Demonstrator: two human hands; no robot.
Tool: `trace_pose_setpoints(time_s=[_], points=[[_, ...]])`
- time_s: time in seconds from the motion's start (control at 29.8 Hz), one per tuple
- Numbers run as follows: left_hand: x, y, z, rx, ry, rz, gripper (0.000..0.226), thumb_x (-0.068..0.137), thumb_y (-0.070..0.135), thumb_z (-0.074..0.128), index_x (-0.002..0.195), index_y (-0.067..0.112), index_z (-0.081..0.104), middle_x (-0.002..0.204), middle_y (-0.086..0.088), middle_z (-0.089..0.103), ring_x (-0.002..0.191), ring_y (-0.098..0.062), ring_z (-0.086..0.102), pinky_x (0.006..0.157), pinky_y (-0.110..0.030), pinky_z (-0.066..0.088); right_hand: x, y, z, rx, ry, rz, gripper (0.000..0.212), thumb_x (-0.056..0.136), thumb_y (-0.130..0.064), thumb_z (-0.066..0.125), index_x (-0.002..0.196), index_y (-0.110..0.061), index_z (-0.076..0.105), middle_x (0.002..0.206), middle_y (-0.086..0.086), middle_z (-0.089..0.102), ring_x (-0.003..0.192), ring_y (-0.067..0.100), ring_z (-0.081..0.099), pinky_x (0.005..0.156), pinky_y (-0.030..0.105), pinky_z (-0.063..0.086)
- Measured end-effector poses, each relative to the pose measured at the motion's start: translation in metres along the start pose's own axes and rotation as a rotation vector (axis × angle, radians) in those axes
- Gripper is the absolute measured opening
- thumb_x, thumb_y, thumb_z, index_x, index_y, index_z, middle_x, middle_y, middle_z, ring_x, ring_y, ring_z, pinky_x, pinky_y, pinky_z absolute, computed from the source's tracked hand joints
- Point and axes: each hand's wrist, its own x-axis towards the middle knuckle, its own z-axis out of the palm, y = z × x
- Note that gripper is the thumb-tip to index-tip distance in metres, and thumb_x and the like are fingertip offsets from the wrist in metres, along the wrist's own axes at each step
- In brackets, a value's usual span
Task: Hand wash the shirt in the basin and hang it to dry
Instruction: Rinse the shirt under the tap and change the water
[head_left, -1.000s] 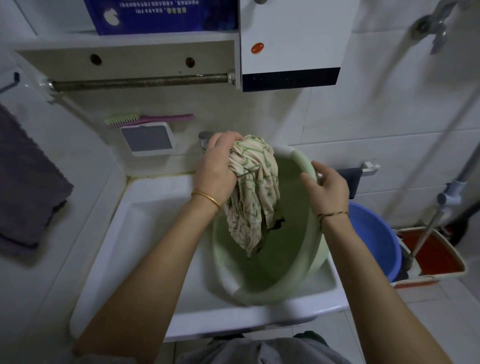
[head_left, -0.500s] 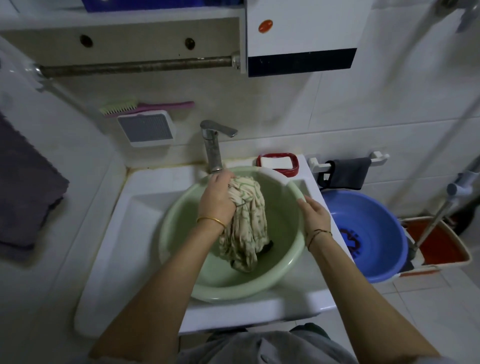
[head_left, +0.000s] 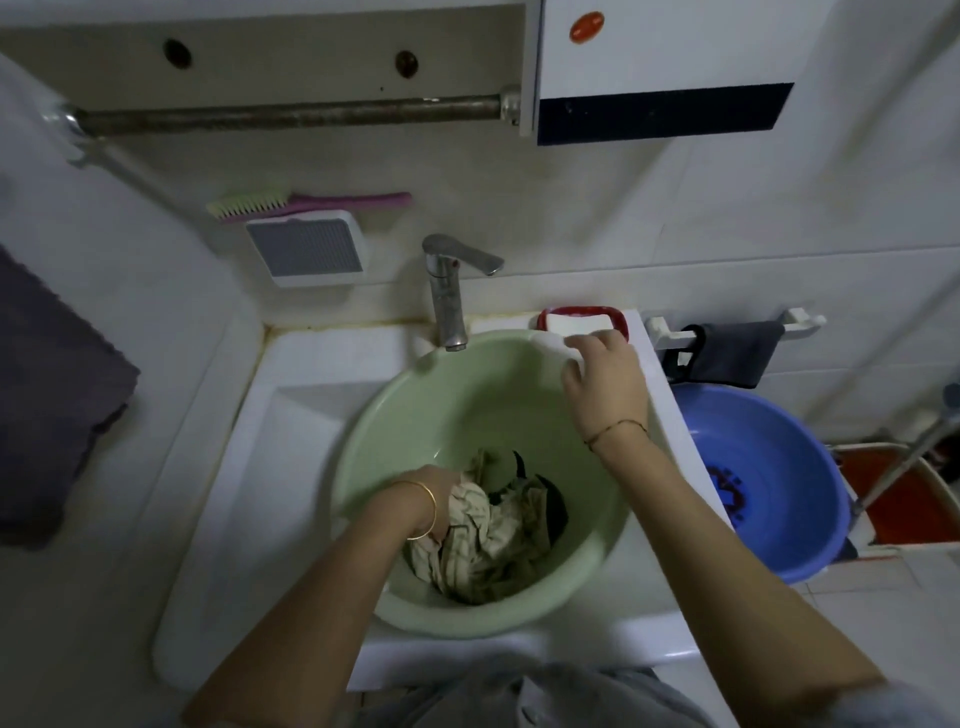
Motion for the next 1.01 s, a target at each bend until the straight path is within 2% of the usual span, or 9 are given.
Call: trace_pose_setpoints(time_s=[0.1,0.13,0.23,0.3,0.4,0.6,0.74,0.84,1.01], points=[[0.000,-0.003,-0.012,0.055,-0.066,0.032,0.069,0.074,0.024,0.076,0.134,0.014,0.043,0.134,-0.011,0.048,0.120,-0.028,0.051,0.097,-0.034,0.046,0.023,-0.031,0.017,-0.037,-0.135,-0.103,0.038,0.092,-0.015,0.048,0.130,-0.014,0.052,0.125,0.009,0.055,0.113,0.028,0.050,0.095,0.039,0.043],[0.000,-0.005,-0.014,0.046,-0.074,0.040,0.071,0.074,0.025,0.076,0.135,0.014,0.042,0.136,-0.011,0.046,0.121,-0.028,0.050,0.097,-0.033,0.046,0.032,-0.040,0.023,0.061,-0.180,-0.071,0.042,0.092,-0.012,0.048,0.133,-0.013,0.048,0.128,0.010,0.054,0.116,0.027,0.050,0.098,0.038,0.042],[0.004,-0.011,-0.016,-0.010,-0.093,0.055,0.075,0.076,0.024,0.075,0.140,0.014,0.036,0.139,-0.011,0.043,0.122,-0.028,0.048,0.095,-0.032,0.044,0.056,-0.063,0.030,0.788,-0.278,0.275,0.052,0.091,-0.004,0.050,0.141,-0.008,0.035,0.132,0.009,0.051,0.115,0.023,0.053,0.099,0.034,0.042],[0.009,-0.016,-0.018,-0.065,-0.121,0.067,0.079,0.075,0.022,0.075,0.141,0.016,0.034,0.139,-0.010,0.043,0.121,-0.027,0.049,0.093,-0.031,0.045,0.069,-0.073,0.028,1.234,-0.277,0.452,0.049,0.092,0.003,0.048,0.139,-0.003,0.036,0.118,0.007,0.053,0.102,0.021,0.054,0.094,0.039,0.046],[0.017,-0.023,-0.023,-0.149,-0.164,0.088,0.082,0.070,0.019,0.078,0.140,0.017,0.035,0.138,-0.008,0.046,0.120,-0.025,0.050,0.095,-0.030,0.046,0.084,-0.080,0.020,1.494,-0.255,0.547,0.040,0.093,0.003,0.047,0.132,0.000,0.042,0.112,0.013,0.054,0.102,0.024,0.056,0.095,0.042,0.048],[0.022,-0.024,-0.034,0.039,-0.132,0.061,0.074,0.070,0.035,0.079,0.132,0.012,0.047,0.131,-0.012,0.051,0.115,-0.028,0.054,0.092,-0.033,0.049,0.092,-0.079,0.016,1.560,-0.249,0.559,0.044,0.092,0.006,0.045,0.134,-0.003,0.042,0.098,0.012,0.061,0.111,0.030,0.059,0.096,0.046,0.048],[0.021,-0.024,-0.030,0.075,-0.125,0.044,0.072,0.073,0.039,0.075,0.134,0.014,0.045,0.134,-0.014,0.043,0.121,-0.030,0.047,0.095,-0.035,0.044,0.094,-0.085,0.011,1.581,-0.248,0.569,0.047,0.090,0.007,0.042,0.136,-0.005,0.040,0.106,0.018,0.061,0.115,0.032,0.058,0.096,0.048,0.048],[0.021,-0.022,-0.025,0.026,-0.133,0.051,0.065,0.075,0.035,0.075,0.129,0.010,0.048,0.131,-0.014,0.049,0.116,-0.030,0.053,0.092,-0.035,0.047,0.094,-0.088,0.010,1.596,-0.269,0.560,0.049,0.090,0.006,0.042,0.137,-0.006,0.039,0.108,0.019,0.060,0.117,0.032,0.056,0.096,0.048,0.048],[0.023,-0.020,-0.023,-0.029,-0.161,0.046,0.059,0.078,0.028,0.073,0.128,0.006,0.050,0.128,-0.012,0.054,0.114,-0.027,0.055,0.088,-0.032,0.047,0.096,-0.090,0.007,1.624,-0.324,0.554,0.053,0.091,0.005,0.039,0.142,-0.010,0.034,0.126,0.025,0.055,0.121,0.032,0.052,0.097,0.048,0.047]])
